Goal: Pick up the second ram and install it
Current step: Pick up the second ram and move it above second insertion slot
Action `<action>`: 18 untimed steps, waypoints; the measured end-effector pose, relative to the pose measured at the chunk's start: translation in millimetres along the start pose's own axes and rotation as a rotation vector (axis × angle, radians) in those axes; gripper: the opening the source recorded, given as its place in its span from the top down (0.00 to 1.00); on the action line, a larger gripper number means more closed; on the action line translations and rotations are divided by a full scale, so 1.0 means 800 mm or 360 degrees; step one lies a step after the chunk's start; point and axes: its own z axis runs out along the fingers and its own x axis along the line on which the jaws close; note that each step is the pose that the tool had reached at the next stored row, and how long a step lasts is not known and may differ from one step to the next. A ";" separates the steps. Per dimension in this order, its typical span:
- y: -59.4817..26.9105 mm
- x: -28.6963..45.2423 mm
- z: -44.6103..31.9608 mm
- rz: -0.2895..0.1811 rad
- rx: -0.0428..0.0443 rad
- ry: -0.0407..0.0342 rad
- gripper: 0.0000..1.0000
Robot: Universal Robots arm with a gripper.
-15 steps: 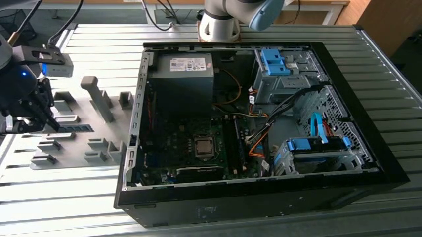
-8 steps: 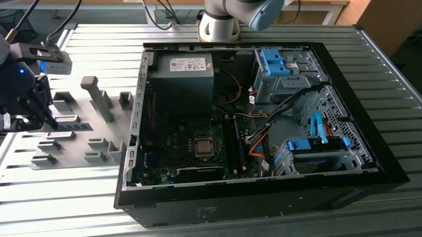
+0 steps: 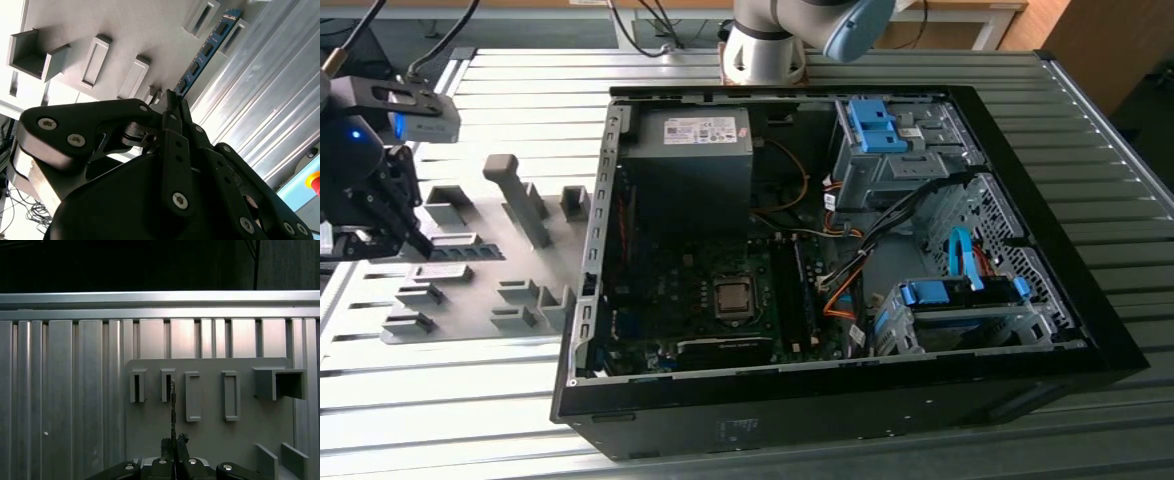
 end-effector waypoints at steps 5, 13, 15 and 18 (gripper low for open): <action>0.000 -0.0001 -0.0057 0.0000 0.0000 0.0000 0.86; 0.000 -0.0002 -0.0146 0.0000 0.0000 0.0000 0.86; 0.000 -0.0002 -0.0167 0.0000 0.0000 0.0000 0.86; 0.000 -0.0003 -0.0199 0.0000 0.0000 0.0000 0.86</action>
